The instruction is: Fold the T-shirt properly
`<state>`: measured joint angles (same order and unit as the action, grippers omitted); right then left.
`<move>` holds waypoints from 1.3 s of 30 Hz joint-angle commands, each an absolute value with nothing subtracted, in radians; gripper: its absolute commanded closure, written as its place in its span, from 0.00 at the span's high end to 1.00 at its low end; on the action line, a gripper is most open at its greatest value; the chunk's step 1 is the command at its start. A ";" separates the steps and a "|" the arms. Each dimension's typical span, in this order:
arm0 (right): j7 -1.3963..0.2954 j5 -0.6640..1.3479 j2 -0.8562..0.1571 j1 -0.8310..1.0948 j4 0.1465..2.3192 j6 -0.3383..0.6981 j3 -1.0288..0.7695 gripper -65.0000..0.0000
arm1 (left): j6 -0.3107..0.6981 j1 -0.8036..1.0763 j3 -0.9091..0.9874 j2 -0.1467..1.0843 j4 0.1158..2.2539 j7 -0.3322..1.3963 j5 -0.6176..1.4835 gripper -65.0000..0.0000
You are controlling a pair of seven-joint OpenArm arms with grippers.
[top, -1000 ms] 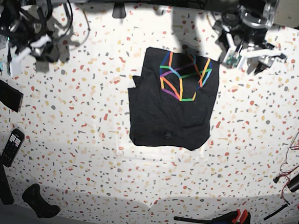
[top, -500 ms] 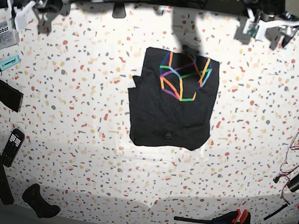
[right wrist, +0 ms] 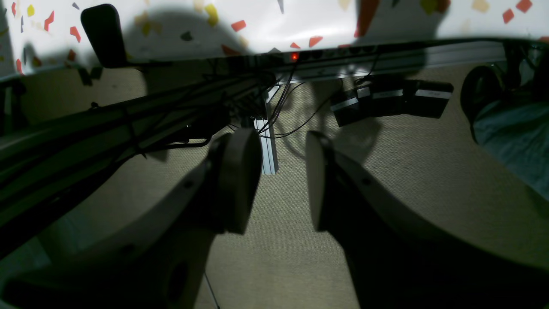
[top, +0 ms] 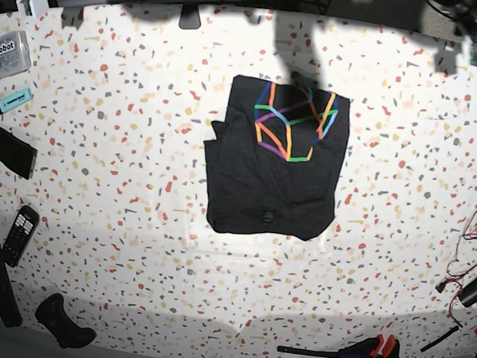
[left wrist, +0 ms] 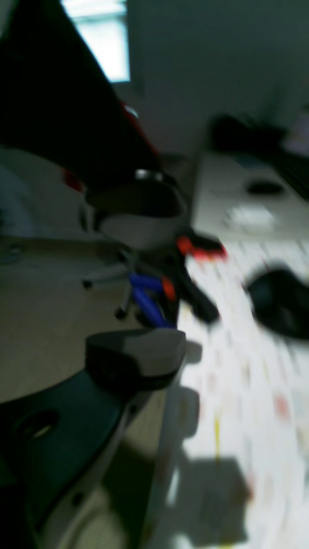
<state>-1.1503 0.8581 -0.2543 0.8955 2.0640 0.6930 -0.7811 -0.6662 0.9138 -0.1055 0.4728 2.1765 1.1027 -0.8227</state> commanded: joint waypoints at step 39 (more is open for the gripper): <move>-0.812 0.530 -0.624 0.604 0.948 0.698 -0.785 0.33 | -0.682 0.643 0.063 0.298 1.116 0.337 -0.296 0.60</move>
<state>-0.8116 0.5278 -0.5884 0.5964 0.9405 0.6933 -0.7727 -0.6575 0.6312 0.0582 0.2871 1.1061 0.3489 -0.2874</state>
